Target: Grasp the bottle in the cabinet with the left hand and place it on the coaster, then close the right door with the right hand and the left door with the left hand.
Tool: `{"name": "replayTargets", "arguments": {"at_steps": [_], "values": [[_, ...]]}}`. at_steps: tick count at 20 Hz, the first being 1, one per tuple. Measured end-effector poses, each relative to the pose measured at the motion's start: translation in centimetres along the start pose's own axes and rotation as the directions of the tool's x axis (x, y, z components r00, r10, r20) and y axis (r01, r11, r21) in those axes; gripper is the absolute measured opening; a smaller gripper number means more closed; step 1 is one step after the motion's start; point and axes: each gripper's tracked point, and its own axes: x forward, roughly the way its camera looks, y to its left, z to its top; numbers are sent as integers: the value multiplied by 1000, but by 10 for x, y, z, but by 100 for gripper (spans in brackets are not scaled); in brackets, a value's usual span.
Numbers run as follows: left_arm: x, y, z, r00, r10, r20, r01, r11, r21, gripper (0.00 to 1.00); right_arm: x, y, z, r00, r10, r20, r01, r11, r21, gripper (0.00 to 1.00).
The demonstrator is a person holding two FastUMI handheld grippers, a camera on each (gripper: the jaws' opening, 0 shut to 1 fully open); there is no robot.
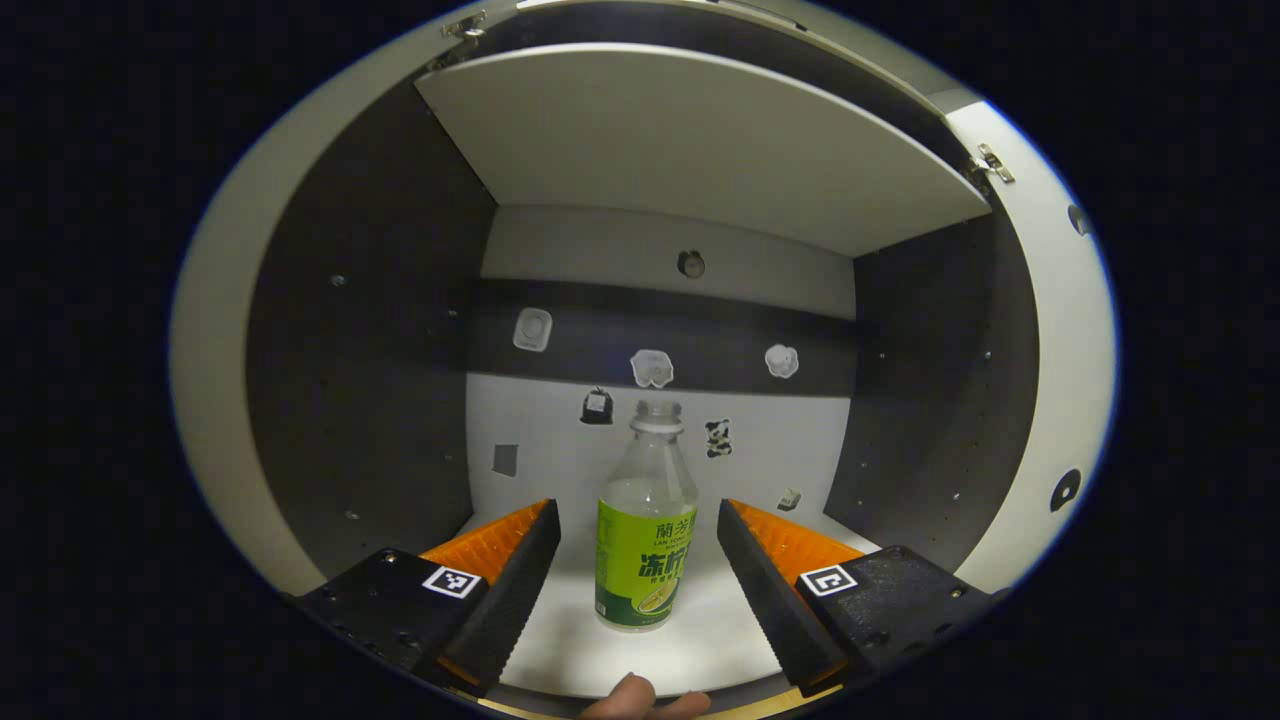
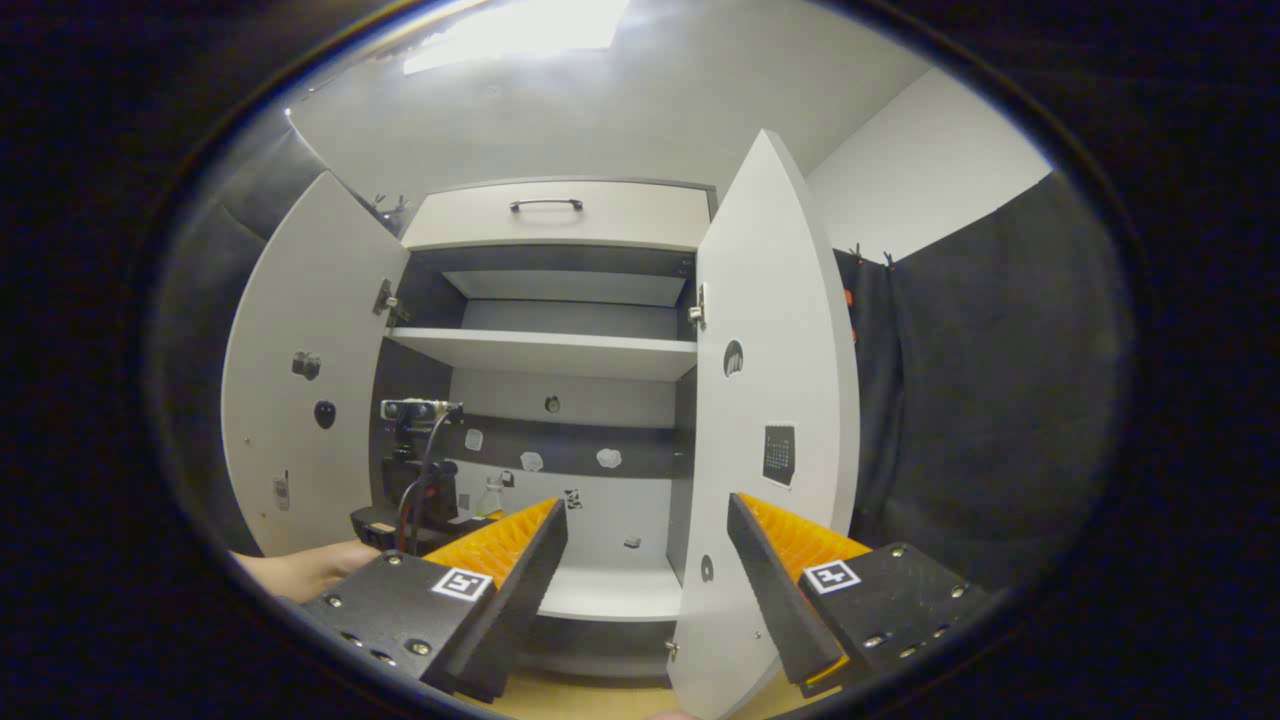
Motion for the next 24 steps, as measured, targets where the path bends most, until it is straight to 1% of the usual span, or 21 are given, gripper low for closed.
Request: {"name": "replayTargets", "arguments": {"at_steps": [5, 6, 7, 8, 9, 10, 12, 14, 15, 16, 19, 21, 22, 24], "values": [[35, 5, -29, 998, 28, -54, -27, 999, 26, 100, 0, 3, -6, 1000, 18, -9, -18, 1000, -7, 98], [42, 4, -30, 999, 16, -43, -15, 1000, 23, 99, -1, 1, -8, 1000, 20, -13, -20, 1000, -13, 98], [48, 1, -31, 999, -5, -42, 5, 1000, 13, 94, -3, 0, -9, 1000, 18, -17, -18, 1000, -20, 98], [47, 4, -30, 999, 4, -42, -4, 1000, 2, 91, -6, -3, -9, 1000, 15, -20, -16, 1000, -24, 98], [47, 6, -30, 999, 8, -44, -9, 1000, -22, 81, -9, -4, -9, 1000, 16, -24, -17, 1000, -18, 98], [41, 7, -29, 998, 2, -59, -5, 999, -45, 80, -14, -5, -9, 999, 22, -27, -22, 1000, -6, 98], [23, 8, -22, 998, 0, -69, -6, 997, -78, 79, -24, -8, -8, 999, 26, -30, -25, 1000, 13, 98], [1, 9, -8, 998, -1, -57, -4, 996, -88, 79, -34, -12, -4, 999, 26, -26, -26, 1000, 17, 98], [-11, 6, 1, 999, -14, -43, 10, 996, -87, 79, -41, -15, -2, 999, 27, -24, -26, 999, 19, 93], [-23, 6, 12, 1000, -15, -22, 13, 996, -85, 79, -47, -17, 0, 999, 31, -21, -30, 999, 23, 98], [-65, 13, 35, 1000, 9, 6, -9, 998, -64, 78, -69, -22, 3, 999, 43, -21, -42, 998, 37, 98], [-99, 11, 50, 1000, 3, 17, -3, 999, -46, 78, -85, -27, 8, 999, 51, -14, -50, 998, 42, 97], [-116, 10, 55, 1000, 4, 21, -4, 1000, -20, 79, -94, -29, 10, 998, 58, -8, -58, 997, 45, 98], [-151, 21, 65, 999, 36, 29, -37, 999, 38, 78, -110, -36, 16, 998, 60, 12, -60, 997, 53, 98]]}}
